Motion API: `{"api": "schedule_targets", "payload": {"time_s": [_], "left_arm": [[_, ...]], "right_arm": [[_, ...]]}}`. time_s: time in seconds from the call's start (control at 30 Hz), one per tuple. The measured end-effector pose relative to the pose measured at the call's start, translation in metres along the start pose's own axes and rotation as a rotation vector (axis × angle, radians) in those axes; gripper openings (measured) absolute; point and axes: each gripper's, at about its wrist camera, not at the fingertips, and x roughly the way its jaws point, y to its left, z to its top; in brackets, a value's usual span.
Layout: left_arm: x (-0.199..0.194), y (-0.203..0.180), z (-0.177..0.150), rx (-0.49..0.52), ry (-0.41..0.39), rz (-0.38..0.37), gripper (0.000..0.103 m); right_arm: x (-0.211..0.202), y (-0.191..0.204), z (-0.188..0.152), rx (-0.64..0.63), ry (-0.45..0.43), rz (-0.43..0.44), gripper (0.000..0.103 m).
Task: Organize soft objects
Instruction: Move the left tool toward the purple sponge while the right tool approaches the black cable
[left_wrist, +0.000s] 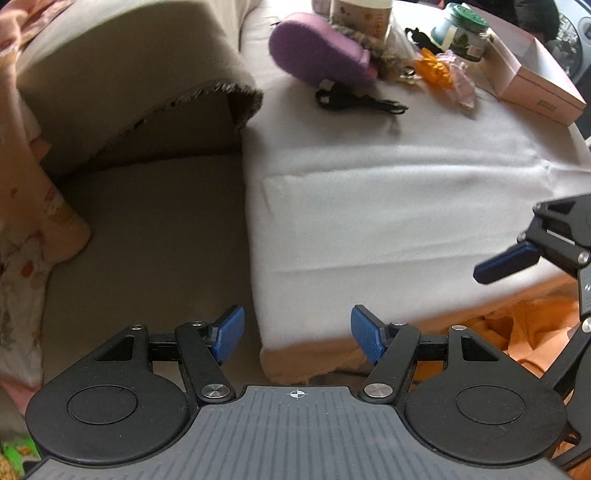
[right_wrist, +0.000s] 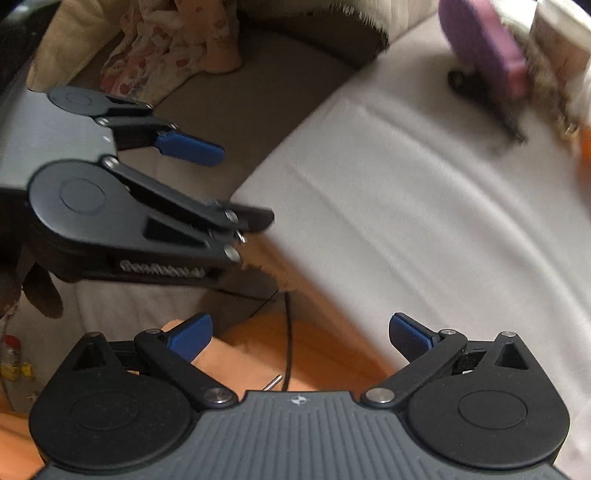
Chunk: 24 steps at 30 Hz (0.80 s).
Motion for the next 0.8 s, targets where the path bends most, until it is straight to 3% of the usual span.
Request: {"api": "schedule_targets", "payload": {"time_s": [0.23, 0.5, 0.63, 0.8], "left_arm": [[0.005, -0.001, 0.022, 0.018, -0.038, -0.030, 0.071], [0.025, 0.010, 0.061, -0.001, -0.002, -0.045, 0.071], [0.039, 0.012, 0.082, -0.007, 0.035, -0.058, 0.071], [0.048, 0.015, 0.115, -0.052, 0.042, -0.099, 0.071]], "right_arm": [[-0.007, -0.014, 0.018, -0.022, -0.044, -0.090, 0.102], [-0.010, -0.046, 0.042, -0.064, -0.046, -0.116, 0.098], [-0.009, -0.064, 0.052, -0.071, -0.025, -0.121, 0.089], [-0.010, -0.094, 0.071, -0.050, -0.014, -0.132, 0.089]]}}
